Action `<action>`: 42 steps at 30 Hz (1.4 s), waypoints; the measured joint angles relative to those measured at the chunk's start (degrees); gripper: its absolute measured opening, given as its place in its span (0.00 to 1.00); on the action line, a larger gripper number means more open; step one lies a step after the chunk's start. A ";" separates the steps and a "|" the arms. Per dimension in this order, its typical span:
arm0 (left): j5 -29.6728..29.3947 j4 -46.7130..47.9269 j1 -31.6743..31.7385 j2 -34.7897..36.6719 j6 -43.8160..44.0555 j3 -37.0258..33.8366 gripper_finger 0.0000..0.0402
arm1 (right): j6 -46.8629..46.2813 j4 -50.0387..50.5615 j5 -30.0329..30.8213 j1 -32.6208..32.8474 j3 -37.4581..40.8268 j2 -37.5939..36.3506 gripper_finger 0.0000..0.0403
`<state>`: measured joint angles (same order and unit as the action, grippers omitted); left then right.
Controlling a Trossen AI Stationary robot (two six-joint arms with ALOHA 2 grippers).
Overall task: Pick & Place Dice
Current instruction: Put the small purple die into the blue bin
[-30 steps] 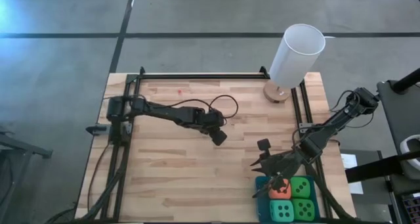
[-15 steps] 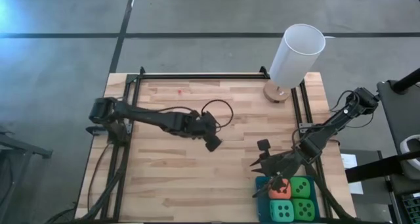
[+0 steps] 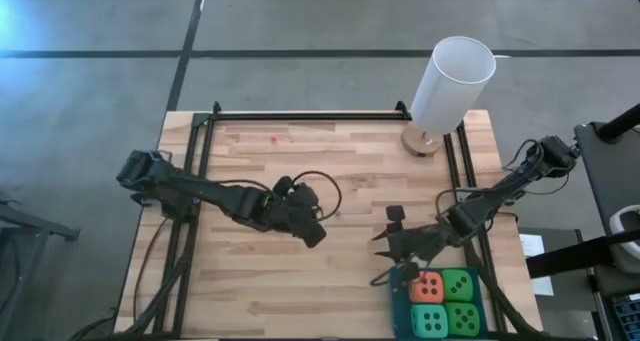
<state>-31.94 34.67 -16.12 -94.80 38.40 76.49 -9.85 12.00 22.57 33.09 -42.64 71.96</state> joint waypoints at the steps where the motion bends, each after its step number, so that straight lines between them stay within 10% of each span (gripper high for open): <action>1: -0.57 0.01 -0.40 0.14 0.31 0.00 0.19 | 0.37 -0.95 0.00 -0.66 0.14 0.89 0.41; 8: -1.55 0.18 -1.64 0.79 0.43 0.00 0.19 | 3.44 -8.52 -0.70 -5.85 0.46 8.43 0.49; 17: -1.58 0.58 -2.20 0.98 0.80 0.00 0.19 | 6.99 -13.78 -17.68 -14.96 0.46 15.84 0.49; 42: -1.58 0.29 -2.20 0.98 0.59 0.00 0.19 | 14.80 -25.26 -18.12 -30.31 0.55 27.82 0.48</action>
<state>-33.52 34.96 -18.33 -93.82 38.98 76.49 4.95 -13.26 4.45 2.78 -42.09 99.78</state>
